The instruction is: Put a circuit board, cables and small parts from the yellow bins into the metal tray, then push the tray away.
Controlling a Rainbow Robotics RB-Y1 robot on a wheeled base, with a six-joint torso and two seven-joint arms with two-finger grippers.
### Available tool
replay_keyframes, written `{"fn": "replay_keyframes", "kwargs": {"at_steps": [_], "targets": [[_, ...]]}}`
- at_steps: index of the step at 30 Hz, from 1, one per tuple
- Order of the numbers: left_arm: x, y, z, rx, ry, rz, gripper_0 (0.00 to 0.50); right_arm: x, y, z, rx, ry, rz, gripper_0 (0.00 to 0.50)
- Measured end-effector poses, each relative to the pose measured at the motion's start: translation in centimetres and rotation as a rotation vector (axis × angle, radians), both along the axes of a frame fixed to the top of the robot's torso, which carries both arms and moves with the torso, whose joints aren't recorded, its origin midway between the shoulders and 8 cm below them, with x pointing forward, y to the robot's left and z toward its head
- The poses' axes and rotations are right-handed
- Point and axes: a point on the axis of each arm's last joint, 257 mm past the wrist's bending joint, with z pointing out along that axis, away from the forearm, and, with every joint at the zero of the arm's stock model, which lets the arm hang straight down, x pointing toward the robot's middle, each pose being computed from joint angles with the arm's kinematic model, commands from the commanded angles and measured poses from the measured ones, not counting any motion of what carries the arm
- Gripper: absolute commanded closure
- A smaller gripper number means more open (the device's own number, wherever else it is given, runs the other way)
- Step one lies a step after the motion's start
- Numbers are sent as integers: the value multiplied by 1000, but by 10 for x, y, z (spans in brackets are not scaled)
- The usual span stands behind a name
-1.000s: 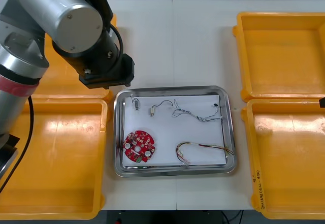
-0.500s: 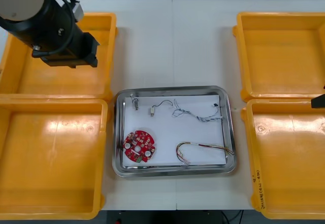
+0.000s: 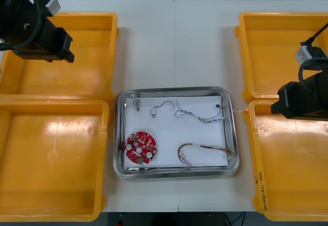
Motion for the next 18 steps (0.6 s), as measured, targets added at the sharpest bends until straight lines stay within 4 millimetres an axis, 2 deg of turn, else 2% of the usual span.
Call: {"fn": "replay_keyframes", "kwargs": {"at_steps": [6, 10, 18], "targets": [[-6, 19, -12, -10, 19, 44, 0, -2, 23, -7, -47, 17, 43, 0], [-12, 28, -21, -10, 25, 59, 0, -2, 40, -10, -44, 26, -1, 0], [-32, 39, -37, -13, 17, 69, 0, -3, 99, -19, -33, 10, 72, 0]]}}
